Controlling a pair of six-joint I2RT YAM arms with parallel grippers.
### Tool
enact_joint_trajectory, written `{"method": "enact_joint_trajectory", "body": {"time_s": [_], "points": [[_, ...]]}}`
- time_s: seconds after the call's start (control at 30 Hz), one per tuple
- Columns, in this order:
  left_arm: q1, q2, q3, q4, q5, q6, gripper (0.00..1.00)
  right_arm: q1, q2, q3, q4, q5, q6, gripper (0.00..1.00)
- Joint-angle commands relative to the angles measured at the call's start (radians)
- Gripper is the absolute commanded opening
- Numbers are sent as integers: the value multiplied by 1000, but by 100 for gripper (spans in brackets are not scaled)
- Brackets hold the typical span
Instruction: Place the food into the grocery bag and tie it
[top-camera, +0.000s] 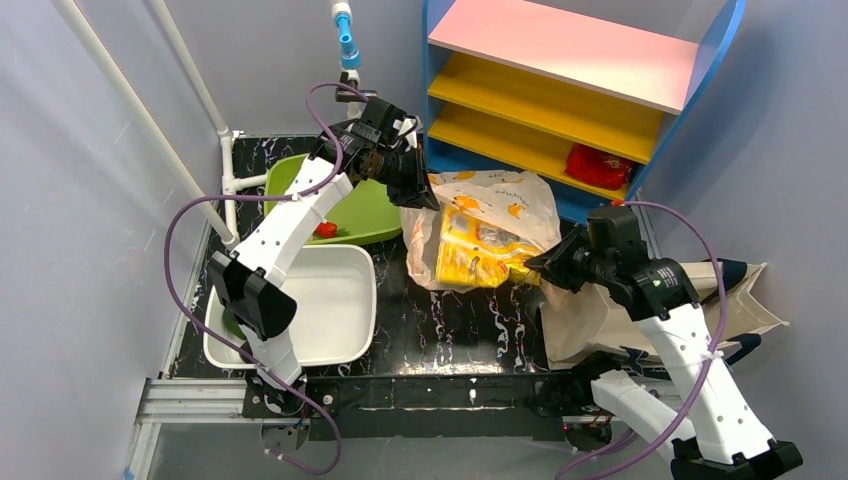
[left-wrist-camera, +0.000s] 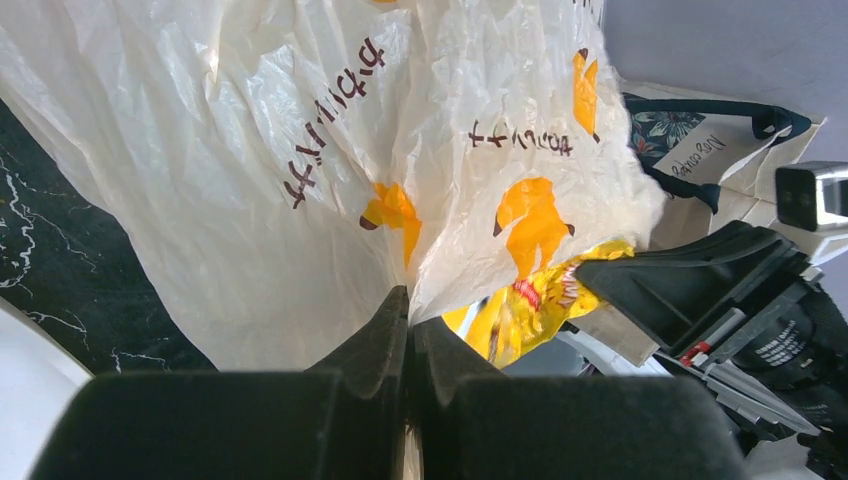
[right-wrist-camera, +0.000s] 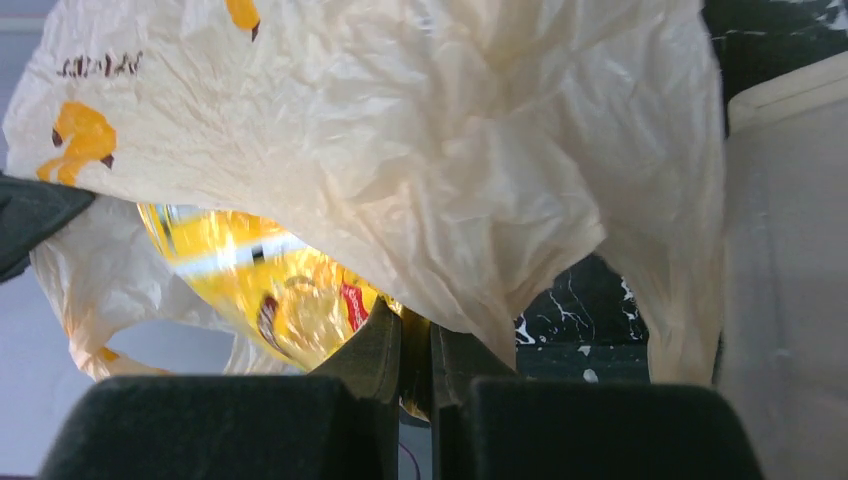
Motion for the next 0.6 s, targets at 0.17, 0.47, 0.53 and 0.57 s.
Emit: {"method": "enact_joint_trajectory", "body": {"time_s": [0.17, 0.47, 0.53, 0.57], "points": [[8, -67, -18, -26, 29, -1, 0, -12, 30, 87, -14, 154, 69, 1], [8, -56, -28, 4, 75, -33, 0, -10, 145, 118, 153, 75, 38, 1], [7, -53, -34, 12, 87, -46, 0, -9, 164, 112, 207, 37, 40, 1], [7, -51, -37, 16, 94, -54, 0, -6, 174, 108, 236, 28, 38, 1]]}}
